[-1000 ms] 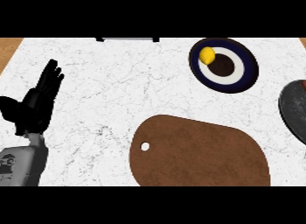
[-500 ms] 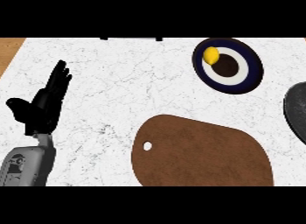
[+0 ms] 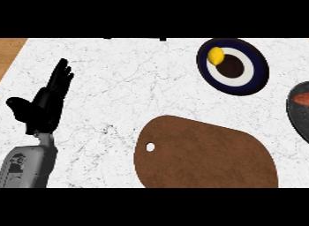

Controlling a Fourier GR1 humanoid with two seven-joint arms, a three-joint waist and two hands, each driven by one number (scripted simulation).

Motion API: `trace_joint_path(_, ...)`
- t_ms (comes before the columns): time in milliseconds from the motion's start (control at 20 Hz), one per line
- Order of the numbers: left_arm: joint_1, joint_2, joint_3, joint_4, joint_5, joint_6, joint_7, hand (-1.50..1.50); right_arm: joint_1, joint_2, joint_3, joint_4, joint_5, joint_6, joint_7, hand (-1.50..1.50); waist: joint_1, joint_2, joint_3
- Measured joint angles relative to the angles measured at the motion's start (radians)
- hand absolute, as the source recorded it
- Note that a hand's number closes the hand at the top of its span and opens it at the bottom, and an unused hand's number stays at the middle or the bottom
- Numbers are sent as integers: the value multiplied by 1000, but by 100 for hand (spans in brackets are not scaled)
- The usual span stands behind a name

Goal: Pick the sweet potato from the cutting board and place it in the pan

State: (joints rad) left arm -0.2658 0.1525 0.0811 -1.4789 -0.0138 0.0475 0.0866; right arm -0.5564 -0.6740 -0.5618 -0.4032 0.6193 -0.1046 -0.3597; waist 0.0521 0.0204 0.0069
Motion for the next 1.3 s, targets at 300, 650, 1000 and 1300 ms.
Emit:
trace_joint_path(300,16,6,10,18,4,-11,-26,0,-21,-20,-46,106,-43,17,-143,-150,-8,-1,0)
trace_joint_path(650,19,23,33,15,14,-12,-13,0,21,-61,-191,134,-204,102,-318,-150,-34,-11,-2)
trace_joint_path(1000,46,28,45,-2,19,-12,-3,0,165,-125,-252,150,-316,401,-444,-150,-58,-20,-6)
trace_joint_path(1300,56,14,35,-12,-3,13,3,0,313,-181,-271,69,-395,529,-439,-150,-78,-28,-9)
